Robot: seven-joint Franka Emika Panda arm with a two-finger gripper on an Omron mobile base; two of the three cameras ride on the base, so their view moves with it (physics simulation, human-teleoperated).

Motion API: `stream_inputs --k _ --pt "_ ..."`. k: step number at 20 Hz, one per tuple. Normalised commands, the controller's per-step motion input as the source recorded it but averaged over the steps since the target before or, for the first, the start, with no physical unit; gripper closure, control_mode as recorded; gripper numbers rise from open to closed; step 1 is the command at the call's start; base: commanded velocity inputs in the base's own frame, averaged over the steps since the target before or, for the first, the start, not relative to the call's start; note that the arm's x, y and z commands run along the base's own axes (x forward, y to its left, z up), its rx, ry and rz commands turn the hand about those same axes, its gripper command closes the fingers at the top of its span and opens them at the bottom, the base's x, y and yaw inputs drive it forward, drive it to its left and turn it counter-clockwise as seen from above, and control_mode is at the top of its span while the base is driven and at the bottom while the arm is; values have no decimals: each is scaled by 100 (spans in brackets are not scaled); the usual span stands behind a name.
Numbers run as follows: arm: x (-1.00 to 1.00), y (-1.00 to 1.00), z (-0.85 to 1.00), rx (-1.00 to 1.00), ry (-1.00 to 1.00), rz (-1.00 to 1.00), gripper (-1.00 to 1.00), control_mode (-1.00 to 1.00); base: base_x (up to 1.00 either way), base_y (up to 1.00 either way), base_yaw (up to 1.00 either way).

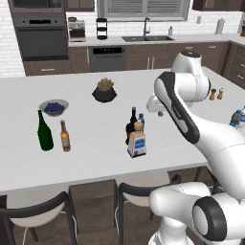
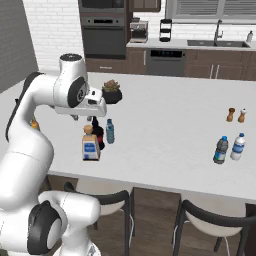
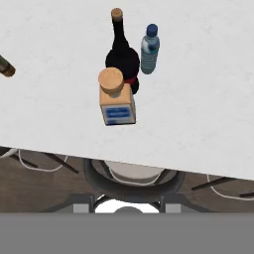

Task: Move the plastic bottles in the middle to the plastics group, and the glass bottles in the middle to the glass group.

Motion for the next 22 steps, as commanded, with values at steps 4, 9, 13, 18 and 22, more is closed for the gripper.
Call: stream_inputs --k 4,9,13,18,22 --pt "0 0 0 0 -1 0 -100 -100 0 0 0" --pt "-10 44 -10 -1 -7 0 -100 -100 0 0 0" --pt "9 76 -23 -1 -1 0 -100 -100 0 0 0" --pt "47 38 -14 0 0 0 -100 -100 0 0 0" --pt "61 16 -19 0 0 0 -100 -100 0 0 0"
